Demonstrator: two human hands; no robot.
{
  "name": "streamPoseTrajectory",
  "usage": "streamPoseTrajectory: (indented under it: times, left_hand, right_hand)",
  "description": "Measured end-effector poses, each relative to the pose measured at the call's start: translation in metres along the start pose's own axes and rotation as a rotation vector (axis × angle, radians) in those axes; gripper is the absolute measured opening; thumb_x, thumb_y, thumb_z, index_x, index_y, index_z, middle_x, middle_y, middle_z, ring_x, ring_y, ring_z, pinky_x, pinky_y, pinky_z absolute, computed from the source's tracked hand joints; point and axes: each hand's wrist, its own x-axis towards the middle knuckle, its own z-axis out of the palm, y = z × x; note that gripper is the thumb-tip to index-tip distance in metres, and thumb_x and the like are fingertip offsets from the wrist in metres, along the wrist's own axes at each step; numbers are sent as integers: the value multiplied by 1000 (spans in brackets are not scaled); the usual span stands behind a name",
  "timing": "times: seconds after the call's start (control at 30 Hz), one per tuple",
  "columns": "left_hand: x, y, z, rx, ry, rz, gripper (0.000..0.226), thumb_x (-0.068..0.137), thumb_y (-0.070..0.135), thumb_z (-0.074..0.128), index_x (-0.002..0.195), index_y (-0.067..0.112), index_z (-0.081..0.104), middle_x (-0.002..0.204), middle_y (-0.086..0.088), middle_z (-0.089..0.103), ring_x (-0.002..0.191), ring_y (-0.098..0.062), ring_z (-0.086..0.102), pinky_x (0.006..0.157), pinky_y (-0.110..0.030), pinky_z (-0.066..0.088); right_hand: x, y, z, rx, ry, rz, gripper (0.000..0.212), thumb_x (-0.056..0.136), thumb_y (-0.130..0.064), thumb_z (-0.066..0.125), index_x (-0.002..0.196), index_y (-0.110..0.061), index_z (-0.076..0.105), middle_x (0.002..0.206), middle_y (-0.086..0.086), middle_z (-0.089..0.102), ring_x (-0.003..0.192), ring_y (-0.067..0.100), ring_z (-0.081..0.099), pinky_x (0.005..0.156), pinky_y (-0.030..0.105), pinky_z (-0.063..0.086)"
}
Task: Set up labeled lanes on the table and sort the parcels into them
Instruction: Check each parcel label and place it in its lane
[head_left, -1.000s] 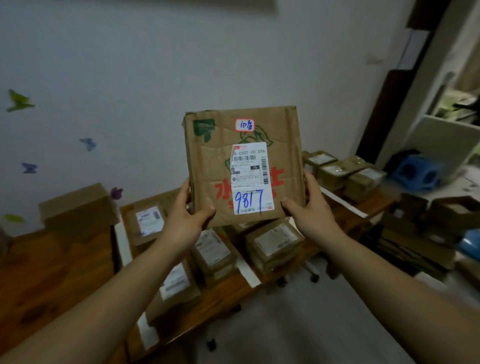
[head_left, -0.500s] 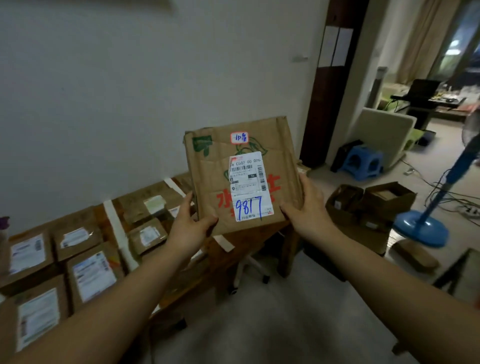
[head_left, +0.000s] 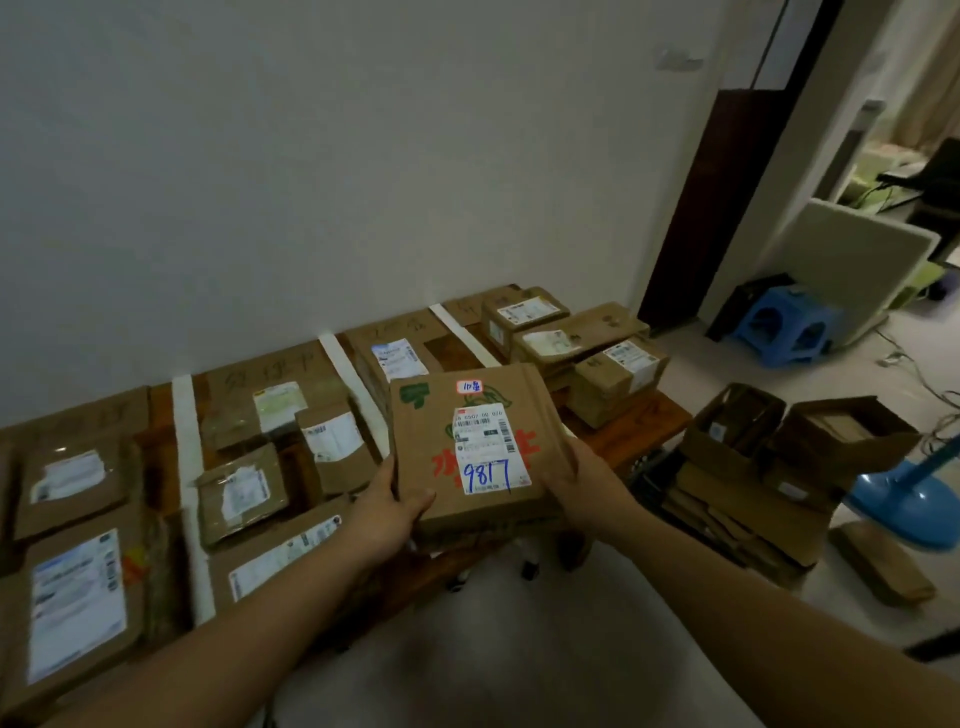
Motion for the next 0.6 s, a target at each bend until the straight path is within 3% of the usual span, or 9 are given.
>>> streamPoseTrajectory:
  times: [0.13,0.23,0.37,0.43,0.53,0.6]
  left_hand:
    - [37,-4,6,11,-31,-74,67,92,30,57,148,30,20,138,-1,51,119,-21,54,100,-41,46]
    - [51,-8,17,-23,-23,-127,66,91,26,59,146,30,23,137,0,51,124,-21,50,104,-37,42]
    - [69,-16,37,-29,22,-172,72,83,34,66,143,36,27,139,0,47,124,-20,49,103,-37,44]
    - [75,-14,52,-40,58,-187,68,87,26,64,144,31,27,138,1,48,126,-20,48,104,-38,43]
    - [83,-13,79,-18,120,-184,73,89,18,63,147,28,20,133,6,48,127,-20,47,102,-35,43]
    - [87,-11,95,8,152,-175,82,86,18,66,148,31,14,122,11,47,122,-15,49,98,-30,45]
  right_hand:
    - [52,13,4,-2,-40,26,46,99,-41,42,137,-17,41,131,1,51,120,22,50,103,37,42]
    - [81,28,4,-75,-93,43,40,101,-40,40,130,-14,45,119,2,53,102,13,46,89,25,36]
    - [117,55,3,-101,-156,48,24,100,-44,39,111,-25,48,94,-11,52,99,15,57,78,21,39]
    - [132,67,3,-82,-178,39,24,99,-46,39,111,-27,48,99,-8,57,98,15,58,82,25,47]
    - [162,97,6,-93,-245,-3,42,96,-55,36,129,-30,42,122,1,55,103,17,59,91,40,52]
    - [173,107,4,-106,-254,-23,47,97,-52,35,140,-32,33,135,6,47,109,19,57,92,31,48]
